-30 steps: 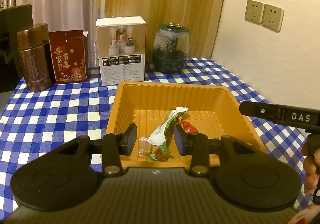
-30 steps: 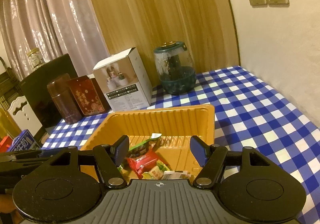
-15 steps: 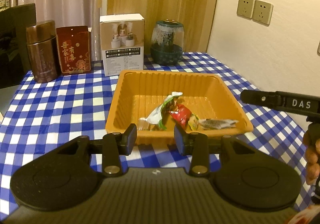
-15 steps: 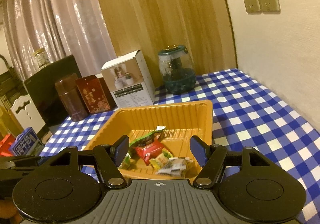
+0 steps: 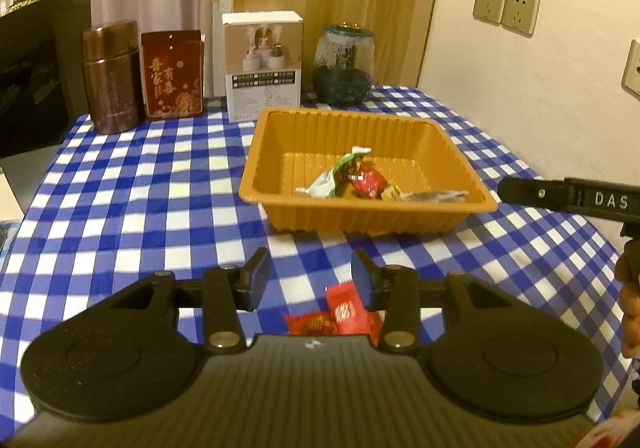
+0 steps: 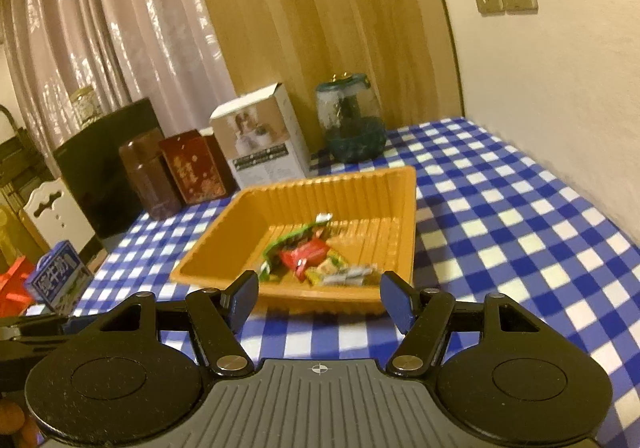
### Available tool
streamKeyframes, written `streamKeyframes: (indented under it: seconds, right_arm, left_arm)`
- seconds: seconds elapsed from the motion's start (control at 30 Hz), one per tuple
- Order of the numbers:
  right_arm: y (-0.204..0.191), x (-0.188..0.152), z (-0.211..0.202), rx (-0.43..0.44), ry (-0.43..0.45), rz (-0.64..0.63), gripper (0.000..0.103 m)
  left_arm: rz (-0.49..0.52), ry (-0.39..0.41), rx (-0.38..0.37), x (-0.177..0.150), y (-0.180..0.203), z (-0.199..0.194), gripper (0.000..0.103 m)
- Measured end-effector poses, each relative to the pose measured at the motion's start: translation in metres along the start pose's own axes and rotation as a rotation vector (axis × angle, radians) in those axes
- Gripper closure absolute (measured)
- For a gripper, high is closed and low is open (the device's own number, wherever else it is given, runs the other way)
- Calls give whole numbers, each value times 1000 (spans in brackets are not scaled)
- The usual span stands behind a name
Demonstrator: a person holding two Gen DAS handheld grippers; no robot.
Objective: Organize snacks
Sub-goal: 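Move both tools back toward the red packets on the cloth, then grasp a large red packet with the right tool while the left tool grasps a small red candy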
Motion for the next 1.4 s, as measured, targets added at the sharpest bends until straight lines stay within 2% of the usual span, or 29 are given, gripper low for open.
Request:
streamKeyframes:
  seconds: [0.2,0.4,0.5,0.6,0.8,0.93,1.07,1.3,1.37,1.4]
  right_arm:
    - [-18,-25,1,12,-61,-22,36]
    - [-40,-52,12,6,-131,-60,36]
    - [-48,-58,17,25,-146,-66,36]
    - [-54,-62,22,28,-156,-63,36]
    - [-63,-66,39,37,-175,-71,36]
    - [-67,-68,51,44,-189,-84,36]
    - [-73,-74,61,58,-208,-102,36]
    - [-83,-81,78,69,-233,-146,36]
    - [-86,-82,83,69,-238,-158,41]
    - [-87,-83,85,68,-243,-164,46]
  left_arm:
    - [17,-36,34,-15,-5,-4,61]
    - [41,-76,37,-23,-14,0,48]
    - [61,-101,26,-24,-19,3,47]
    - [122,-121,12,-26,-22,7,44]
    - [199,-170,-14,-35,-22,18,43]
    - [298,-153,-18,-38,-13,22,43]
    - [318,-150,-43,-40,-14,26,43]
    - [352,-170,-9,-47,-23,35,43]
    - [352,-175,-4,-48,-26,36,43]
    - [353,-176,0,-48,-27,37,43]
Point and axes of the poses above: each gripper's, at about its wrist camera, not at the fingertips, and z roughly the way its jaws point, y to its right, x to its top, the point moved 7 cm from there along z, roughly the way its jaws point, and after that the axes turned 12 degrees about x, right-handed, at the moved point
